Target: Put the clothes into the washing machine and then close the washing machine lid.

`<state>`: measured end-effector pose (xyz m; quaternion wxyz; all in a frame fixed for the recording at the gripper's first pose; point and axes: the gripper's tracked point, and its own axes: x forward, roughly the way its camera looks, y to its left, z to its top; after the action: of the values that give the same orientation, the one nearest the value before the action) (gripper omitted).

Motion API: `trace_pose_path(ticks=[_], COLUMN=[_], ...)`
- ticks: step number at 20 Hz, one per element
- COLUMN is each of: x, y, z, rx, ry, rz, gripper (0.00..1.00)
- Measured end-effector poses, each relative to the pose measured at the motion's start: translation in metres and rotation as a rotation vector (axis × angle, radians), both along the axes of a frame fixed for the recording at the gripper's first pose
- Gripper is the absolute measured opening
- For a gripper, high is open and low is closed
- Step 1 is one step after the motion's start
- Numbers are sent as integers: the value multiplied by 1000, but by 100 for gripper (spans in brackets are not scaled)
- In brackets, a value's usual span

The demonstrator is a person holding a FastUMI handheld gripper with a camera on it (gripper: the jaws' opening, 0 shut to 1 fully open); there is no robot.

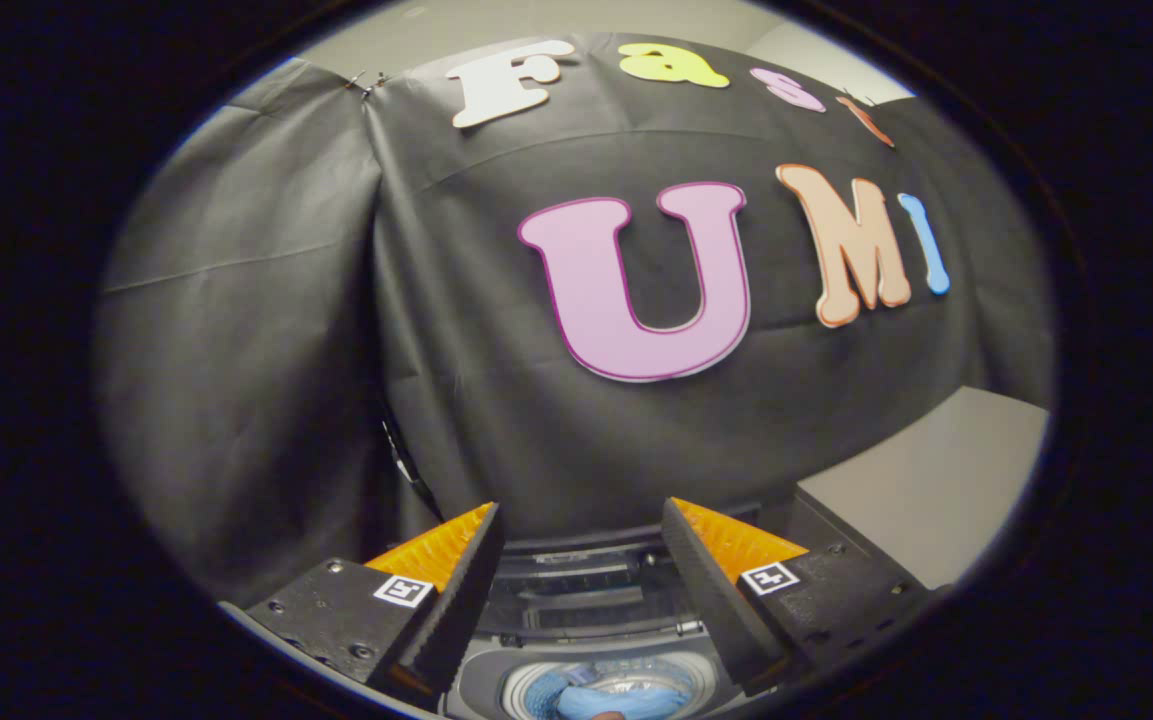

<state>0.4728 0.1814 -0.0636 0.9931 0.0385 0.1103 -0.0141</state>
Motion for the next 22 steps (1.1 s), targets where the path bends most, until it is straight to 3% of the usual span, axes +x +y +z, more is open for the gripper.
trace_pose_path(ticks=[6, 12, 16, 18, 22], x=[44, 80, 87, 90, 85], y=[2, 7, 1, -6, -7], z=[-32, -74, -97, -102, -99], rx=[29, -40, -68, -160, -145], ry=[37, 83, 136, 163, 156], rz=[-36, -15, -46, -33, -35], gripper=[96, 96, 97, 97, 97])
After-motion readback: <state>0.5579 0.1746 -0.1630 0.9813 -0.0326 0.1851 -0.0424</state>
